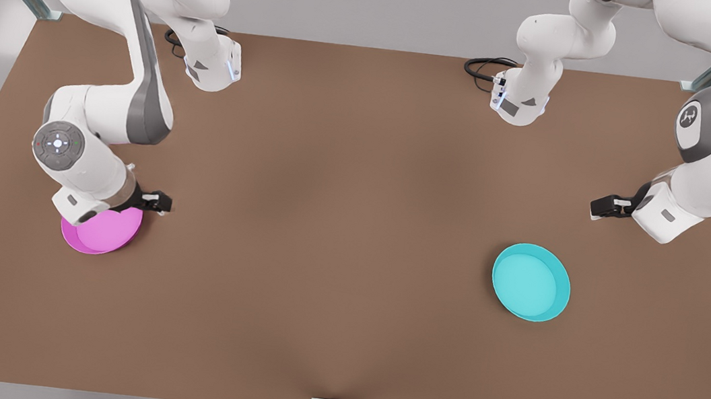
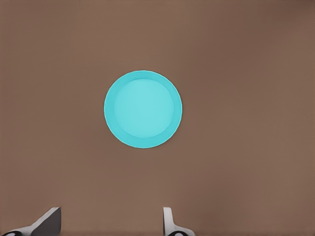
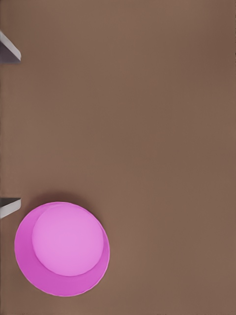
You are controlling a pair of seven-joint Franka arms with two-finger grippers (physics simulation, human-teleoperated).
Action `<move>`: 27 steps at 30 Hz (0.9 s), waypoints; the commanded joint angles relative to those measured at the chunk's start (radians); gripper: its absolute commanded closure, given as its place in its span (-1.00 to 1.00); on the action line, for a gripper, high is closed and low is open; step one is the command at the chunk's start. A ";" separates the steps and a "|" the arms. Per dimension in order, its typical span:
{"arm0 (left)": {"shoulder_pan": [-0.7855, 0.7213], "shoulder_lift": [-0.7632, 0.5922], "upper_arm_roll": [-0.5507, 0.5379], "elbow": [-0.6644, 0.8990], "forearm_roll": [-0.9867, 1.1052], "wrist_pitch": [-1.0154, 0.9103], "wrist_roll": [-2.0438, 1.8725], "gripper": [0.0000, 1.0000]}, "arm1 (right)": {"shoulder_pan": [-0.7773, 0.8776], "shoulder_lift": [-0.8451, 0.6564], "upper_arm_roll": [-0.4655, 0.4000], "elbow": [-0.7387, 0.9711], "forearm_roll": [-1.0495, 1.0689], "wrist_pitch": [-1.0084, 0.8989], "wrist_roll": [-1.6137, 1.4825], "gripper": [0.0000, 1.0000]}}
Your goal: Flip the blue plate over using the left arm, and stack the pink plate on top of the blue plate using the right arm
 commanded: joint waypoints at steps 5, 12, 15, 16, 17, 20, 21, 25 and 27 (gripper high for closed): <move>0.184 0.171 -0.002 0.000 -0.176 0.087 0.237 -1.00 | 0.001 0.001 0.000 -0.001 0.002 -0.005 0.005 -1.00; 0.285 0.426 -0.005 -0.184 -0.463 0.719 0.463 -1.00 | -0.003 0.067 0.000 0.002 0.000 0.003 0.018 -1.00; 0.287 0.445 -0.018 -0.221 -0.477 0.719 0.457 -1.00 | 0.005 0.067 0.000 0.005 0.041 0.000 0.021 -1.00; 0.291 0.449 -0.018 -0.235 -0.494 0.713 0.457 -1.00 | -0.004 0.067 0.000 0.009 0.044 -0.002 0.018 -1.00; 0.291 0.456 -0.018 -0.252 -0.512 0.712 0.460 -1.00 | 0.002 0.067 0.000 0.010 0.045 -0.002 0.021 -1.00; 0.293 0.472 -0.018 -0.261 -0.511 0.692 0.480 -1.00 | -0.007 0.067 -0.001 0.014 0.041 0.003 0.018 -1.00; 0.293 0.474 -0.018 -0.265 -0.512 0.692 0.500 -1.00 | 0.005 0.066 -0.001 0.013 0.038 -0.008 0.021 -1.00; 0.296 0.495 -0.015 -0.268 -0.503 0.657 0.606 -1.00 | 0.005 0.073 0.000 0.019 0.041 0.001 0.021 -1.00; 0.296 0.497 -0.014 -0.265 -0.500 0.658 0.606 -1.00 | 0.008 0.087 0.000 0.020 0.043 0.006 0.021 -1.00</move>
